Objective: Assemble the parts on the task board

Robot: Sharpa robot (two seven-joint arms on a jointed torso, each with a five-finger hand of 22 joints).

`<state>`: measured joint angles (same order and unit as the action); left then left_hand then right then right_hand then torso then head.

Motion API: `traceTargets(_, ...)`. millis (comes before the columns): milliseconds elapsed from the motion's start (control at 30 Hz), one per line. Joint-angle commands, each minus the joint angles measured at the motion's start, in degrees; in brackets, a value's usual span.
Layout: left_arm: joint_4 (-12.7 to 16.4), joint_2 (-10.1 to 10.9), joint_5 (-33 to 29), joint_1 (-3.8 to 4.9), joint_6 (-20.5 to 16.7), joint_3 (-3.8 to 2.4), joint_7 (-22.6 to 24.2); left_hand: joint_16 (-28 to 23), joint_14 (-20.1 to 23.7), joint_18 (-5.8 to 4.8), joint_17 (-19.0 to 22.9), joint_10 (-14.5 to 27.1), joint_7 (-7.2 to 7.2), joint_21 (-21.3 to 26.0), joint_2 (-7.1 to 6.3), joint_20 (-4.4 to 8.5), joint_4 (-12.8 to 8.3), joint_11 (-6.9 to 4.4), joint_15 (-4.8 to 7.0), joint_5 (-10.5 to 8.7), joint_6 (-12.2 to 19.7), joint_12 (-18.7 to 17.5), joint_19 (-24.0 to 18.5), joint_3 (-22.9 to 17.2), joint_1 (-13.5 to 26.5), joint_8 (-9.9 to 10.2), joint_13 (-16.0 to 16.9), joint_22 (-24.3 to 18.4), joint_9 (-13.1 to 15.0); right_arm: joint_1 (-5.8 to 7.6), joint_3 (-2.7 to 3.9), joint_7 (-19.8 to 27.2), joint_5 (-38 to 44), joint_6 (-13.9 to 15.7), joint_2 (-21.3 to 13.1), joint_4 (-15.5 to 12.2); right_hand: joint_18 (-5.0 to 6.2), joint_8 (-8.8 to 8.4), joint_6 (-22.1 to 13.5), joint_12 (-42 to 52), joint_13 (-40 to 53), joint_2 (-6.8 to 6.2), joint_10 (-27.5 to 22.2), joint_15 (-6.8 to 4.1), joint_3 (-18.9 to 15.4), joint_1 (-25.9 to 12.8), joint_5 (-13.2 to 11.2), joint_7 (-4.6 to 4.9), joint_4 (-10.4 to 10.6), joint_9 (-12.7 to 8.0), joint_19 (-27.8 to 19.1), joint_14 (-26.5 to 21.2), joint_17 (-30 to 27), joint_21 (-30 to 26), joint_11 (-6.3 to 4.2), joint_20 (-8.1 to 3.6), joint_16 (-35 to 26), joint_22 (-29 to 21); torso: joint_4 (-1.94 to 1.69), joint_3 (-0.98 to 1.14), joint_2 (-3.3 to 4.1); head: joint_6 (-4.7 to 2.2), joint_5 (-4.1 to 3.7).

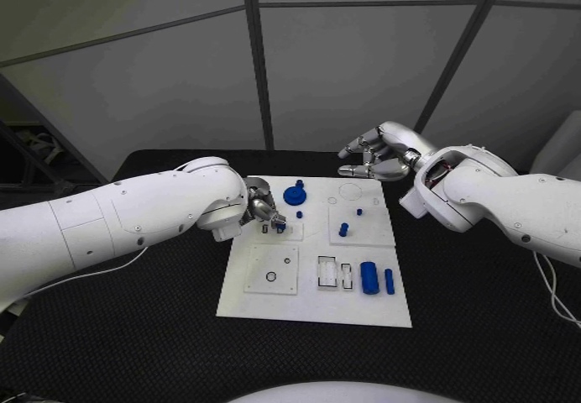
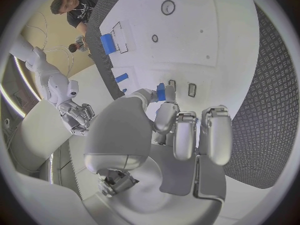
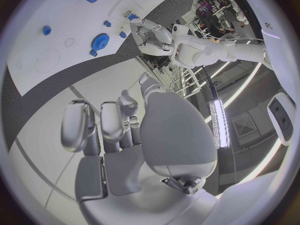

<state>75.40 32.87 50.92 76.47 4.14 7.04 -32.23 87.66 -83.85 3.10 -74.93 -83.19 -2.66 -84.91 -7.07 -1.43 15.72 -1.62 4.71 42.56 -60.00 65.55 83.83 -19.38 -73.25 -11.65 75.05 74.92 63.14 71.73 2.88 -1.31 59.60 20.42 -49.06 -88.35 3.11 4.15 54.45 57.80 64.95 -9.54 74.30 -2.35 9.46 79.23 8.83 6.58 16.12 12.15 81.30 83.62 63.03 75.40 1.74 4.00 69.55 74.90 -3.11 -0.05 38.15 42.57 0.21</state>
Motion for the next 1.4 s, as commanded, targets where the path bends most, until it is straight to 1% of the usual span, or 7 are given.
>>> traceTargets(33,-0.29,-0.22,2.04,-0.20,-0.19,-0.01,0.47,0.32,-5.59,-0.78,-13.18,-0.30,0.07,-0.20,-0.02,0.04,-11.61,-0.04,0.37,-0.46,-0.51,-0.22,0.45,-11.33,0.51,-0.30,5.97,5.65,0.10,0.13,0.05,0.25,0.06,-0.42,-0.01,-0.04,0.78,-0.30,0.42,0.04,-0.04,0.44,0.06,-0.17,-0.03,-0.25,0.40,0.00,0.26,0.05,0.19,0.22,0.03,-0.42,0.02,-0.18,-0.38,0.87,-0.01,-0.04,0.05,0.06,-0.08)
traceTargets(333,-0.88,-0.67,4.88,-0.94,0.01,-0.02,0.44,0.41,-5.62,-0.80,-13.26,-0.37,0.13,-0.23,-0.43,0.05,-12.40,-0.09,0.39,-1.37,-0.80,-0.48,0.49,-11.46,0.99,-0.32,5.86,5.77,0.25,0.13,0.04,0.29,0.06,-0.51,0.03,-0.04,0.77,-0.30,0.43,0.05,-0.05,0.49,0.06,-0.17,-0.04,-0.36,0.41,0.00,0.30,0.06,0.23,0.25,0.07,-0.42,0.02,-0.18,-0.38,0.89,-0.06,-0.05,0.03,0.28,-0.10)
traceTargets(400,-0.85,-0.67,5.59,-1.05,-0.11,-0.02,0.45,0.48,-5.64,-0.81,-13.33,-0.44,0.15,-0.26,-0.54,0.07,-12.87,-0.10,0.41,-2.02,-0.91,-0.53,0.52,-11.58,1.18,-0.29,5.84,5.84,0.33,0.13,0.04,0.31,0.06,-0.52,0.04,-0.03,0.78,-0.30,0.44,0.07,-0.04,0.53,0.08,-0.18,-0.04,-0.43,0.42,0.00,0.33,0.07,0.23,0.26,0.08,-0.45,0.02,-0.18,-0.39,0.87,-0.07,-0.03,0.02,0.29,-0.10)
traceTargets(567,-0.69,-0.60,6.40,-1.21,-0.60,-0.02,0.52,0.57,-5.66,-0.84,-13.41,-0.64,0.21,-0.31,-0.63,0.10,-13.95,-0.13,0.44,-4.60,-1.15,-0.59,0.59,-11.81,1.59,-0.20,5.79,6.02,0.53,0.12,0.04,0.33,0.06,-0.52,0.04,0.00,0.77,-0.30,0.45,0.10,-0.04,0.58,0.10,-0.18,-0.04,-0.52,0.42,0.00,0.35,0.08,0.24,0.28,0.13,-0.46,0.02,-0.18,-0.38,0.86,-0.08,-0.03,0.02,0.32,-0.09)
traceTargets(800,-0.28,-0.37,6.71,-1.35,-1.08,-0.02,0.55,0.68,-5.69,-0.87,-13.52,-0.79,0.25,-0.36,-0.73,0.11,-14.53,-0.17,0.46,-5.93,-1.36,-0.57,0.66,-11.88,1.90,-0.23,5.79,6.16,0.73,0.12,0.04,0.39,0.06,-0.53,0.06,0.04,0.77,-0.30,0.45,0.10,-0.04,0.58,0.10,-0.18,-0.04,-0.52,0.42,0.00,0.35,0.08,0.24,0.28,0.13,-0.46,0.02,-0.18,-0.38,0.86,-0.06,-0.01,0.02,0.39,-0.06)
traceTargets(1200,0.58,0.28,6.78,-1.49,-3.17,-0.03,1.17,0.90,-5.76,-0.97,-13.73,-0.99,0.32,-0.57,-0.83,0.15,-15.07,-0.23,0.52,-6.68,-1.66,-0.38,0.91,-11.98,2.01,-0.36,5.85,6.58,0.96,0.12,0.04,0.46,0.06,-0.53,0.04,0.03,0.79,-0.29,0.51,0.11,-0.07,0.73,0.10,-0.18,-0.03,-0.74,0.44,-0.01,0.40,0.10,0.25,0.31,0.13,-0.54,0.02,-0.19,-0.46,0.80,-0.07,-0.03,0.04,0.45,-0.17)
traceTargets(1400,1.63,1.14,6.78,-1.61,-4.75,-0.03,1.63,0.93,-5.76,-0.99,-13.74,-1.02,0.34,-0.63,-0.80,0.16,-15.15,-0.24,0.54,-6.75,-1.73,-0.45,0.98,-12.03,2.01,-0.39,5.82,6.69,1.00,0.12,0.04,0.51,0.06,-0.56,0.01,0.08,0.77,-0.29,0.53,0.16,-0.05,0.78,0.13,-0.18,-0.03,-0.85,0.44,-0.01,0.41,0.11,0.29,0.33,0.13,-0.51,0.01,-0.19,-0.48,0.85,-0.14,-0.04,0.02,0.52,-0.19)
